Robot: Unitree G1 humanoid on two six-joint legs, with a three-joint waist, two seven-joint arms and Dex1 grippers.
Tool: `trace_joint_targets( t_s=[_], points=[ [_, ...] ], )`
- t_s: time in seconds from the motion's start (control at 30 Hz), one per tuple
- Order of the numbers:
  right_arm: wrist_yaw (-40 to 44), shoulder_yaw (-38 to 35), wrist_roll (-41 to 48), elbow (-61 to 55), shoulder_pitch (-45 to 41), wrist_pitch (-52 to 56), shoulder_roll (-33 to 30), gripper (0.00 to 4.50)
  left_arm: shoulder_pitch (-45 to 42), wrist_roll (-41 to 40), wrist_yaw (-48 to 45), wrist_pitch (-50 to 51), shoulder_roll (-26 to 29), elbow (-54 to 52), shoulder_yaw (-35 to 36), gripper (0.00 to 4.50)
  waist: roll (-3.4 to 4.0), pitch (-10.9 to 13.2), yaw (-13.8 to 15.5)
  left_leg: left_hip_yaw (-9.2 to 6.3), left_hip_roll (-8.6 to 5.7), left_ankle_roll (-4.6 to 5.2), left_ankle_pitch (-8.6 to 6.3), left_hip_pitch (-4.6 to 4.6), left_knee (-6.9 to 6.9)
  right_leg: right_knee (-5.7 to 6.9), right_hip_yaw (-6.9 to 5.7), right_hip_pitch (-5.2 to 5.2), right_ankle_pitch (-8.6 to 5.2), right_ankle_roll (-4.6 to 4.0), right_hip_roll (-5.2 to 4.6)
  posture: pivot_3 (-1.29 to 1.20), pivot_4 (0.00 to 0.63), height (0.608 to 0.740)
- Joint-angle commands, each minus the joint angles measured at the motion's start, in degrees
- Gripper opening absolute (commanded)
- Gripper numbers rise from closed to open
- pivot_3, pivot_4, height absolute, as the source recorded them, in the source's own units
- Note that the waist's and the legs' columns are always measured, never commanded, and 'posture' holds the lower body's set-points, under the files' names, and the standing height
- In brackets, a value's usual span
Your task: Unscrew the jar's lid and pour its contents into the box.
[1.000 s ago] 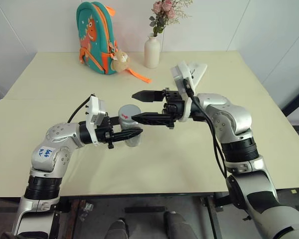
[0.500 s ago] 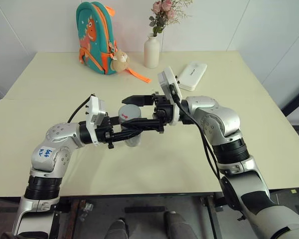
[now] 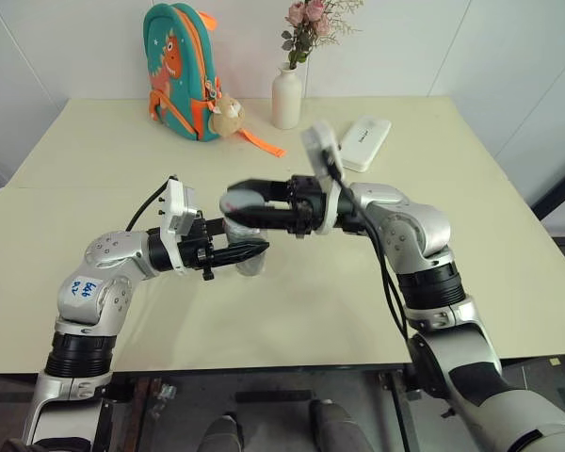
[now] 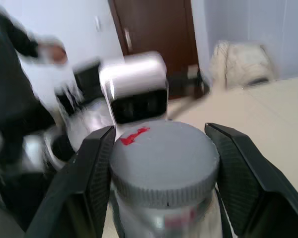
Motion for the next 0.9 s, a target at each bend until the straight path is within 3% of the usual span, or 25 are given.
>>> trace_joint_targets(
  t_s=[0.03, 0.17, 0.37, 0.47, 0.7, 0.8, 0.83, 0.9],
  points=[
    [-7.31, -8.98, 11.31, -1.1, -2.69, 7.51, 1.68, 2.56, 0.26, -0.76, 0.16, -0.31, 0.35, -1.87, 1.03, 1.95, 0.0, 0.0, 0.06, 0.0, 0.0, 0.0, 0.0, 0.0, 0.0, 0.0, 0.0, 0.0, 0.0, 0.0, 0.0, 0.0, 0.15, 0.74],
    [-10.58, -9.51, 6.59, -5.89, 1.99, 4.41, -4.27, 2.56, 1.41, -0.98, 0.74, -0.3, 1.49, -2.46, 2.81, 1.95, 0.0, 0.0, 0.25, 0.0, 0.0, 0.0, 0.0, 0.0, -0.02, -0.07, 0.0, 0.01, 0.0, -0.01, 0.0, 0.0, 0.15, 0.74],
    [-9.2, -0.27, -18.27, -6.6, 18.37, -21.62, -17.57, 2.56, 3.77, -2.28, 1.73, -0.01, 3.62, -3.75, 6.92, 1.95, -0.01, 0.0, 0.45, 0.04, -0.01, 0.03, -0.04, -0.1, -0.07, -0.33, 0.01, 0.0, -0.02, 0.02, -0.01, 0.0, 0.15, 0.74],
    [-13.53, -3.16, -20.97, -0.61, 21.56, -28.4, -16.02, 2.56, 4.25, -2.89, 2.04, 0.27, 4.42, -2.74, 9.0, 1.95, -0.02, 0.0, -0.23, 0.11, -0.01, 0.03, -0.06, -0.07, -0.14, -0.33, 0.06, 0.0, -0.05, 0.06, -0.01, 0.0, 0.15, 0.74],
    [-10.57, -1.04, -27.27, 14.16, 25.41, -44.63, -14.07, 2.56, 1.77, -3.42, 2.86, 0.54, 3.49, -0.02, 9.24, 1.95, -0.02, 0.0, -0.08, 0.15, -0.01, 0.04, -0.02, 0.05, -0.08, -0.16, 0.13, 0.03, -0.04, 0.07, 0.0, 0.0, 0.15, 0.74],
    [-7.91, -0.84, -26.95, 17.89, 25.52, -45.77, -13.44, 2.56, 0.1, -3.68, 3.6, 0.78, 2.68, 0.53, 8.91, 1.95, -0.03, 0.01, 0.14, 0.13, -0.04, 0.04, -0.02, 0.0, 0.0, -0.22, 0.13, 0.07, -0.02, 0.12, -0.01, 0.0, 0.15, 0.74],
    [-7.84, -1.16, -26.59, 18.36, 25.22, -45.35, -13.26, 3.09, -0.17, -3.7, 3.85, 0.94, 2.55, 0.62, 8.89, 1.95, -0.03, 0.01, 0.13, 0.13, -0.05, 0.04, -0.02, 0.0, 0.01, -0.22, 0.13, 0.08, -0.01, 0.13, -0.02, 0.0, 0.15, 0.74],
    [-6.66, -1.41, -26.38, 18.91, 24.61, -45.65, -13.3, 3.55, -0.5, -3.88, 4.21, 1.31, 2.56, 0.82, 9.07, 1.95, -0.03, 0.01, 0.07, 0.12, -0.05, 0.04, -0.02, 0.01, 0.02, -0.2, 0.13, 0.09, 0.0, 0.14, -0.02, 0.0, 0.15, 0.74]
  ],
)
